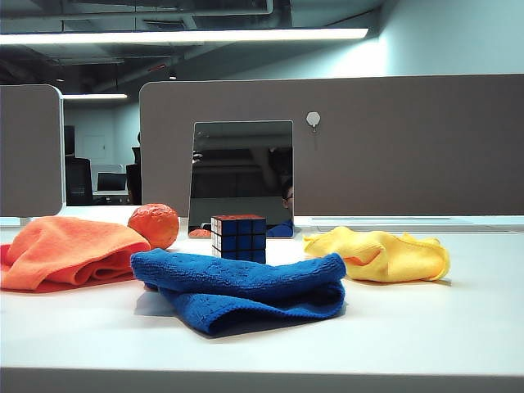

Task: Pick up a rag that is the same color as the top surface of the Rubik's Cube and cover the cube with it.

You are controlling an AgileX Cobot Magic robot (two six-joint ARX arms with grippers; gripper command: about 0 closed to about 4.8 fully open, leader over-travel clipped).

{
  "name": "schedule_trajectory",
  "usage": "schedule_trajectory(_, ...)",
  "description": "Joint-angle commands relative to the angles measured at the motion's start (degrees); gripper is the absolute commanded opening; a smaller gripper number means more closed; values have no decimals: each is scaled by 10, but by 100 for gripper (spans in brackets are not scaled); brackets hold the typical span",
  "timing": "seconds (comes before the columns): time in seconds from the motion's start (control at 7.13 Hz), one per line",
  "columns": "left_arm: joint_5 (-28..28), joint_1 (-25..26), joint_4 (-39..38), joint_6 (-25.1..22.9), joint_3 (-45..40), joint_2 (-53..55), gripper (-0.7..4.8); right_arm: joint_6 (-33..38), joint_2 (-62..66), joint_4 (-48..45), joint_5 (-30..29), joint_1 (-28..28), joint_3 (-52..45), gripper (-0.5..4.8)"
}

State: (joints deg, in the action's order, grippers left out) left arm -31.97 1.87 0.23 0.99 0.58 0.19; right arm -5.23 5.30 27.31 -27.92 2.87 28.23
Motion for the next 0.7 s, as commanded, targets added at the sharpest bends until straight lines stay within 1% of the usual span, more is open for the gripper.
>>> schedule_trajectory(0.14, -12, -1, -18, 0, 40, 0, -6, -12, 150, 76, -63, -25, 132, -5)
schedule_trajectory(0.28, -1, -1, -81, -3, 82, 0, -6, -9, 170, 80, -55, -57, 132, -5)
schedule_trajectory(0.42, 10, 0, -113, -11, 110, 0, -6, -9, 182, 85, -25, -87, 132, -5)
schedule_trajectory(0.56, 32, 0, -174, -10, 172, 7, -6, -9, 228, 83, 85, -215, 132, -5)
schedule_trajectory(0.7, 40, 0, -179, -10, 192, 18, -6, -4, 252, 70, 142, -279, 132, -5)
